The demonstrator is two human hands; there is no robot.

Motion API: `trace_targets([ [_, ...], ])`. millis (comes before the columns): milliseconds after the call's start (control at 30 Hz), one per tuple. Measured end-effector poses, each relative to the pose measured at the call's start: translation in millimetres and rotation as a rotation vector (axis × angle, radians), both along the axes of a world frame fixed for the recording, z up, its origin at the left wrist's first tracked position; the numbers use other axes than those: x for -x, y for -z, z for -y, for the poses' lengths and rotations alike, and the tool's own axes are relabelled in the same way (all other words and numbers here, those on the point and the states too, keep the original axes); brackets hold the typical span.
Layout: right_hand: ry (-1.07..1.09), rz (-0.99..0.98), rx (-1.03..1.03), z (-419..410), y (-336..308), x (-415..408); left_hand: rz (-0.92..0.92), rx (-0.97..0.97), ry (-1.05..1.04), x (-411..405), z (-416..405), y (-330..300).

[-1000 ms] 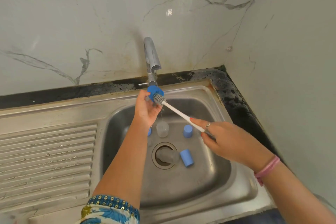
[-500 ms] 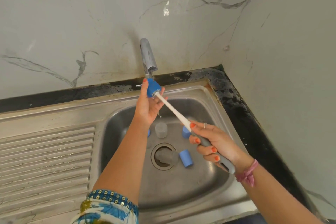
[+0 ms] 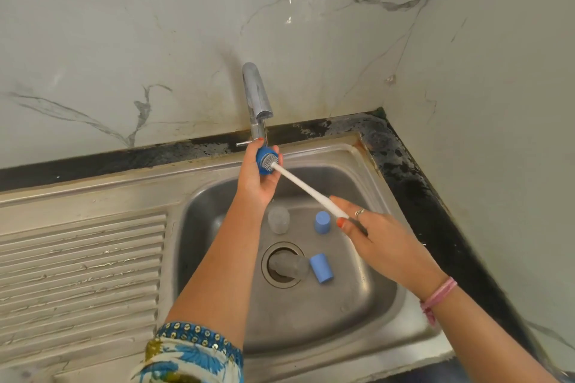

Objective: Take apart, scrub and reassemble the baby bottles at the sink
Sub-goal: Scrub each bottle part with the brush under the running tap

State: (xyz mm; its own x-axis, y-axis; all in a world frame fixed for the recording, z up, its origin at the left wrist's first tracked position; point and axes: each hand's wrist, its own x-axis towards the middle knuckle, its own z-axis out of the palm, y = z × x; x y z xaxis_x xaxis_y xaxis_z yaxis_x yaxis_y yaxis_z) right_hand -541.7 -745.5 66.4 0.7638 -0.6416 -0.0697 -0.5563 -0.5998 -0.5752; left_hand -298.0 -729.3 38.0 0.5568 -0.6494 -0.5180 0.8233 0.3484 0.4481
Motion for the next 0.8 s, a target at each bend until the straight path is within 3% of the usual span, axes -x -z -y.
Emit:
trace_targets([
  [100, 0.068, -0.171, 0.234, -2, 1, -4, 0.056, -0.020, -0.012, 2, 4, 4],
  [233, -0.028, -0.368, 0.457, -6, 11, -7, 0.107, -0.218, -0.039, -3, 5, 10],
  [367, -0.007, -0.349, 0.600, 9, 4, 1, 0.063, -0.238, -0.046, -7, -2, 16],
  [700, -0.009, -0.288, 0.487, 24, 0, 2, 0.082, -0.263, -0.025, -4, -1, 20],
  [800, -0.088, -0.328, 0.589, 22, -1, 2, 0.088, -0.269, -0.007, -2, 2, 20],
])
